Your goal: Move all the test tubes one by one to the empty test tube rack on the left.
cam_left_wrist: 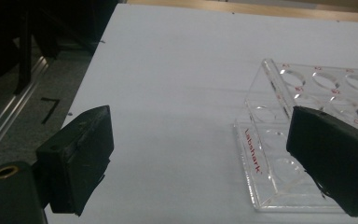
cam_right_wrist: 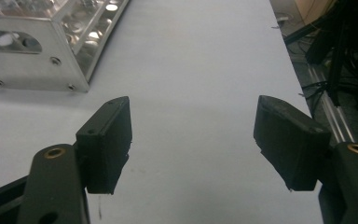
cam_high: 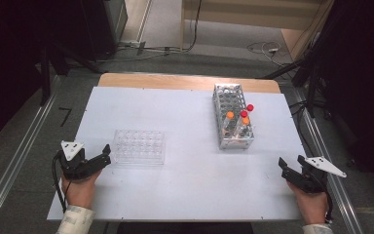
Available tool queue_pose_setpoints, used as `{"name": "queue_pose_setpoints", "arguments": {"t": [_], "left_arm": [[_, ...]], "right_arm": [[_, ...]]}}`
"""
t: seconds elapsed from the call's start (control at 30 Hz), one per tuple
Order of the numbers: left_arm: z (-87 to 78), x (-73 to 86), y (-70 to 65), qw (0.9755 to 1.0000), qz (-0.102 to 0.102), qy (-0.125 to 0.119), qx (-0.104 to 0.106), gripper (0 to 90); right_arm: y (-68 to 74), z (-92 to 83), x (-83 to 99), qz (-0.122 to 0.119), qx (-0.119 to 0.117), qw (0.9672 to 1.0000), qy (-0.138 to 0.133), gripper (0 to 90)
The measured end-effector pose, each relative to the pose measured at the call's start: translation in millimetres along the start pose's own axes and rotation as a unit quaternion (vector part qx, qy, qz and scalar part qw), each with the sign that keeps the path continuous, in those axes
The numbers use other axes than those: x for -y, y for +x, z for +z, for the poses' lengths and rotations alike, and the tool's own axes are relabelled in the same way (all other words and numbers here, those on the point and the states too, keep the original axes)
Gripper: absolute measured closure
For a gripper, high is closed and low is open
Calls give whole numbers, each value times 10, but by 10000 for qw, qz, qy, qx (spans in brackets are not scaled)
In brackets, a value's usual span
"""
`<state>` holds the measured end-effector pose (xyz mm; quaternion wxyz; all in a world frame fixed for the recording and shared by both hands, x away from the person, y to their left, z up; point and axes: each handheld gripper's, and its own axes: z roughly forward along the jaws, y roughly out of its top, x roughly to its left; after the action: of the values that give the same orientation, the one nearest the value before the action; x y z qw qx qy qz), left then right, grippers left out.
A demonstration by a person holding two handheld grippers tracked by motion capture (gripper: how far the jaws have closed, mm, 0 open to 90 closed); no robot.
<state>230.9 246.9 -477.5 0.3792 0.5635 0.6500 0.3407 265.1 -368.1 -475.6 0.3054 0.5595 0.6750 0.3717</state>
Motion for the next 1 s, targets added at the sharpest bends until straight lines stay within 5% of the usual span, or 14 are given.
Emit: {"name": "queue_pose_setpoints", "arguments": {"t": [0.37,1.0], "left_arm": [[-66,-13,-43,9996,5,-285,-17,83],[-64,-12,-54,9994,28,-342,-64,87]], "right_arm": [[170,2,-120,-37,-377,9993,-38,298],[390,172,-329,-227,-682,9973,-128,361]]}}
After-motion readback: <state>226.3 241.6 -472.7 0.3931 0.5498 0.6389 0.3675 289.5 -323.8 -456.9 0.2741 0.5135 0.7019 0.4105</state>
